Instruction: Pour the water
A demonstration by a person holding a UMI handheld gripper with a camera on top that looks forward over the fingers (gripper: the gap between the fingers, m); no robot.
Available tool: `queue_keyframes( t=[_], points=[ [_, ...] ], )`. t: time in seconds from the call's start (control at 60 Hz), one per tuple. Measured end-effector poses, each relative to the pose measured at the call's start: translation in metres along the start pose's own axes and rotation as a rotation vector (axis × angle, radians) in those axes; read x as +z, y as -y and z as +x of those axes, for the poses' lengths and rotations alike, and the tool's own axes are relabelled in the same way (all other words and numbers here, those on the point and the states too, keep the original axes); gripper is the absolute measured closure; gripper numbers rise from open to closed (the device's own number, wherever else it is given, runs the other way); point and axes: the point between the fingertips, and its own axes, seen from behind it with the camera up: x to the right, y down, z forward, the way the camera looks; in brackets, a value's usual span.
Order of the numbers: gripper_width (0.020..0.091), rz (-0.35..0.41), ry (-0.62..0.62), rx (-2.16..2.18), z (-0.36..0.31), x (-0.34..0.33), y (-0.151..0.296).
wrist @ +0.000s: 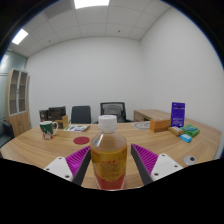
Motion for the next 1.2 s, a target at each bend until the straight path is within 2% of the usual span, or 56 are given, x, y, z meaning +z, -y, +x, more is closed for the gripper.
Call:
queue_keyframes(
  t=[0.033, 0.05, 0.067, 0.083, 0.133, 0.183, 0.317, 0.45, 0.533, 0.717, 0.833, 0.9, 0.95, 1.133, 1.2],
  points=[
    [0.0275, -0.002, 0.007, 0.005, -0.002, 0.008, -0.001],
    [0.0321, -0.006, 0.01, 0.008, -0.004, 0.01, -0.002],
    [0.0409, -0.012, 0.013, 0.012, -0.006, 0.013, -0.005],
    [0.0543, -0.02, 0.013, 0.014, -0.007, 0.015, -0.007],
    [0.0534, 0.004, -0.019, 0.006, -0.002, 0.017, -0.003],
    [0.0558, 0.03, -0.042, -0.017, -0.001, 0.017, -0.001],
    [0.0659, 0.036, -0.064, -0.03, -0.004, 0.021, -0.001],
    [0.0676, 0.03, -0.071, -0.173, -0.018, 0.027, 0.006],
    [0.0674, 0.059, -0.073, -0.289, -0.04, 0.04, 0.04],
    [0.0676, 0.196, -0.094, -0.82, -0.139, 0.1, 0.151],
    [0.0677, 0.292, -0.147, -1.209, -0.214, 0.139, 0.195],
    [0.0678, 0.295, -0.172, -1.404, -0.253, 0.167, 0.192],
    [0.0679, 0.269, -0.182, -1.552, -0.274, 0.187, 0.178],
    [0.0677, 0.184, -0.208, -2.075, -0.297, 0.237, 0.132],
    [0.068, 0.189, -0.229, -2.164, -0.298, 0.243, 0.125]
  ],
)
